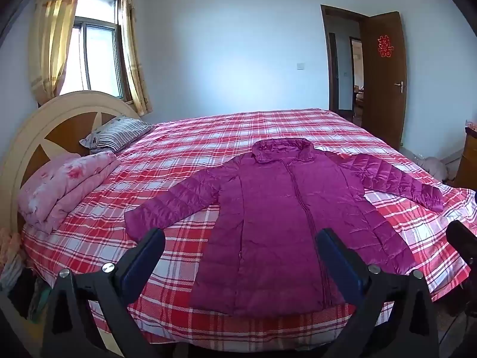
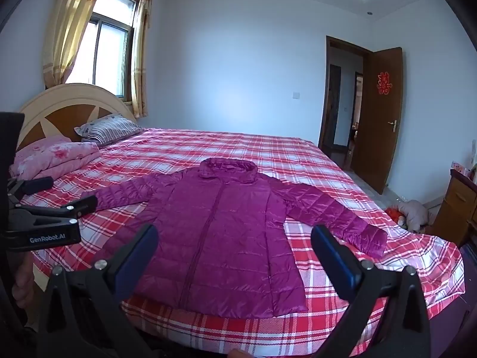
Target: Fold large clothes
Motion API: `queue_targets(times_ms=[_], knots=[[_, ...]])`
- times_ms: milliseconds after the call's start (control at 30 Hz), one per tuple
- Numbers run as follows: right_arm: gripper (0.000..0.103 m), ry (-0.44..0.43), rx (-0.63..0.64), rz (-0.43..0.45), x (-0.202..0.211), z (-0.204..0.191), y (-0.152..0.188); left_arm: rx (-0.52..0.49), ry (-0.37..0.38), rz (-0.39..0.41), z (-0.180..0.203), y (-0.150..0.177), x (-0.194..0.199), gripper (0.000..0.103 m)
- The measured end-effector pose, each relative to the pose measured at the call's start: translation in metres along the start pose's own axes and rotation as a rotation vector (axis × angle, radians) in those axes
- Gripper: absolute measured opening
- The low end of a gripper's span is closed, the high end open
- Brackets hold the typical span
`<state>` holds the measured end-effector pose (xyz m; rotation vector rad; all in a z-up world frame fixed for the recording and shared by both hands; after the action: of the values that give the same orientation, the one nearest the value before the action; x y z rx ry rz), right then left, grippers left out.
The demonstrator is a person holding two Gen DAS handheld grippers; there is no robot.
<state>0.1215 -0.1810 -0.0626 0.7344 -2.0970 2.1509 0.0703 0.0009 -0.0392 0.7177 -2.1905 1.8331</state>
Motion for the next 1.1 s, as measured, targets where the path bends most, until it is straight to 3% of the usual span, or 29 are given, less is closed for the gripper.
queue_targets(times_ms=[267,1100], knots=[[0.103,-0.002,-0.006,-0.022,-0.005,0.000,0.005,-0.010,0.001,0.011,0.010,0.001,0.007,0.102],[0.103,-0.013,-0.034,-0.030,-0.011,0.002,0.011,0.023,-0.001,-0.011,-0.004,0.001,-0.005,0.102]])
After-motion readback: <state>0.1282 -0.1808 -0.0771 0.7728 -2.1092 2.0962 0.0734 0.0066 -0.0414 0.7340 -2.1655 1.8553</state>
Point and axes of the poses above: each gripper's, at about its wrist camera, not at the fingertips, and x roughly against the way its jaws point, z to its right, y to its underside, the point moved 8 cm from there along -x, roughly the way its jaws point, and after that the axes turned 13 degrees about -y, right-handed, at the moved point
